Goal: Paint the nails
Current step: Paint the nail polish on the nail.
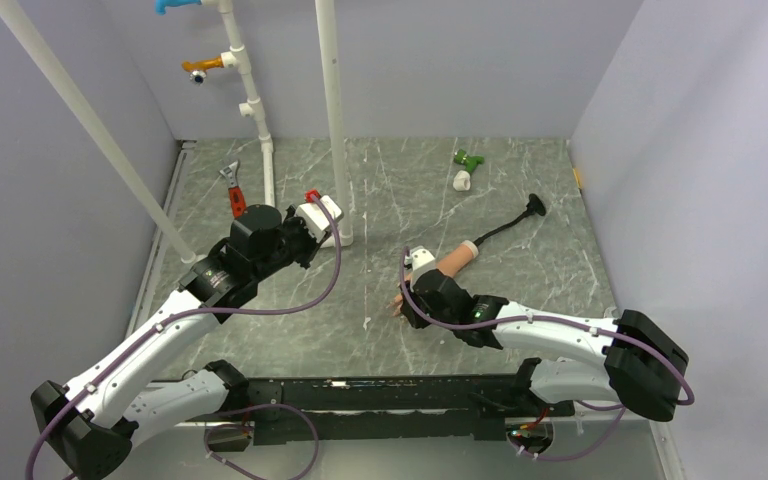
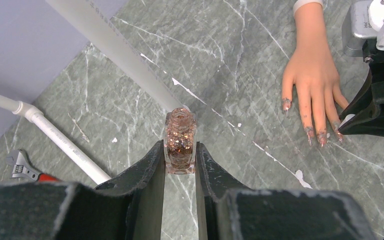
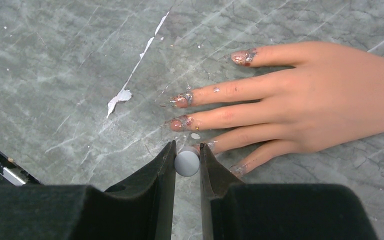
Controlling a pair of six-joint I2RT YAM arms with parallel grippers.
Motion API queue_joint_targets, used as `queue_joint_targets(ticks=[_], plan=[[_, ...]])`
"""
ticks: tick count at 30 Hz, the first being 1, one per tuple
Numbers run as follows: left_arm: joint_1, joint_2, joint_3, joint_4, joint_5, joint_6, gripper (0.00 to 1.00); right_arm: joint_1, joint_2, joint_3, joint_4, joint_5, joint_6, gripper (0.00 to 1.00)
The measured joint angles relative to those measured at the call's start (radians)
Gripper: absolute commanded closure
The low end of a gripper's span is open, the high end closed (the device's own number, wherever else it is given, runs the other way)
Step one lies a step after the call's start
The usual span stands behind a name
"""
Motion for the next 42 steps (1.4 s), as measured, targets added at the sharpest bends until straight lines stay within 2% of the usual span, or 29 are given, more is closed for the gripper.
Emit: queue_joint_targets(ticks=[18, 42], plan=[[-0.002, 0.000, 0.000, 0.000, 0.000, 0.000, 1.00, 0.000, -0.077, 0.000, -0.034, 0.000, 0.003, 1.00], [-0.004, 0.000, 0.000, 0.000, -0.001, 0.000, 1.00, 0.000, -0.092, 0.000, -0.052, -0.039, 0.034, 1.00]])
